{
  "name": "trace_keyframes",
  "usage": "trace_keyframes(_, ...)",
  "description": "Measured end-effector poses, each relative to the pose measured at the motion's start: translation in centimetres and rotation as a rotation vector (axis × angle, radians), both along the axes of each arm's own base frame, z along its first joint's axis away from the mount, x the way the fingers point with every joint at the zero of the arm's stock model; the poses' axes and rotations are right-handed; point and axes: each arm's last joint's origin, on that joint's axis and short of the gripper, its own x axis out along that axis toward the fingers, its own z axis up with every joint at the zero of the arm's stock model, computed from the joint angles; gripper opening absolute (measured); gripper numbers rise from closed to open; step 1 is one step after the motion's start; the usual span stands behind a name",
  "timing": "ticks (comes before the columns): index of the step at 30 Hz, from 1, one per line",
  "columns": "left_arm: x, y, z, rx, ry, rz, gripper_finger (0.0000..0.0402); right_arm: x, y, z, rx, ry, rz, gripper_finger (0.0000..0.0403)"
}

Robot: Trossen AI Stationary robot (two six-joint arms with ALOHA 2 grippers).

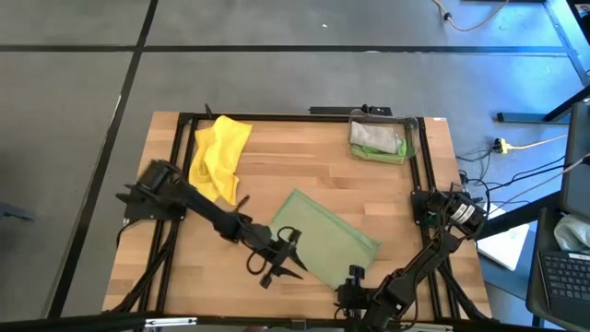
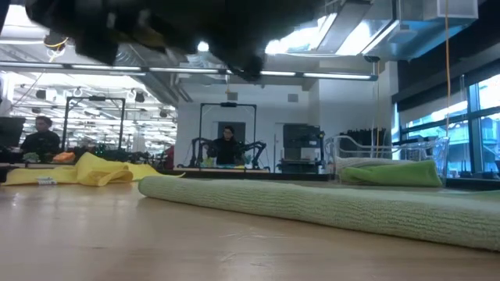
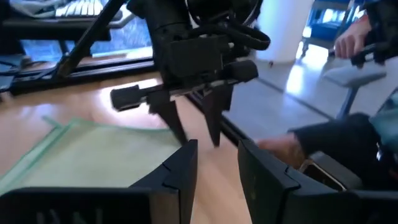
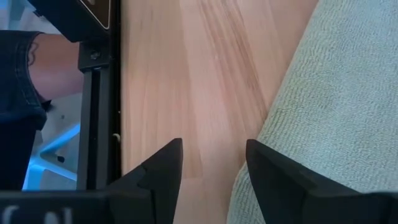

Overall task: Fold microfiber towels
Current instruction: Fold the light green cloth

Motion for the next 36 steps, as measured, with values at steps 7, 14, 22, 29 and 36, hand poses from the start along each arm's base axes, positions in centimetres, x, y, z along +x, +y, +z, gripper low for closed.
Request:
trace_keyframes(7, 4.2, -3.1, -1.5, -0.049, -0.079, -0.079, 0.0108, 0.0, 0.0, 0.0, 0.000, -0.005, 0.003, 0.0180)
trace_keyframes(14, 7.4, -4.6, -4.0, 0.030, 0.115, -0.084, 0.0108, 0.0, 0.0, 0.1, 0.000, -0.006, 0.002, 0.0174)
trace_keyframes(22, 8.6, -2.1, -5.3, 0.081, 0.192, 0.057, 0.0108, -0.1, 0.3, 0.1, 0.011, -0.014, 0.008, 0.0159)
trace_keyframes(29, 7.6, -0.6, -7.2, 0.110, 0.286, 0.078, 0.0108, -0.3, 0.5, 0.2, 0.018, -0.018, 0.012, 0.0153)
trace_keyframes(36, 7.3, -0.6, -7.5, 0.113, 0.295, 0.074, 0.0108, -0.6, 0.4, 0.0, 0.013, -0.005, 0.004, 0.0153)
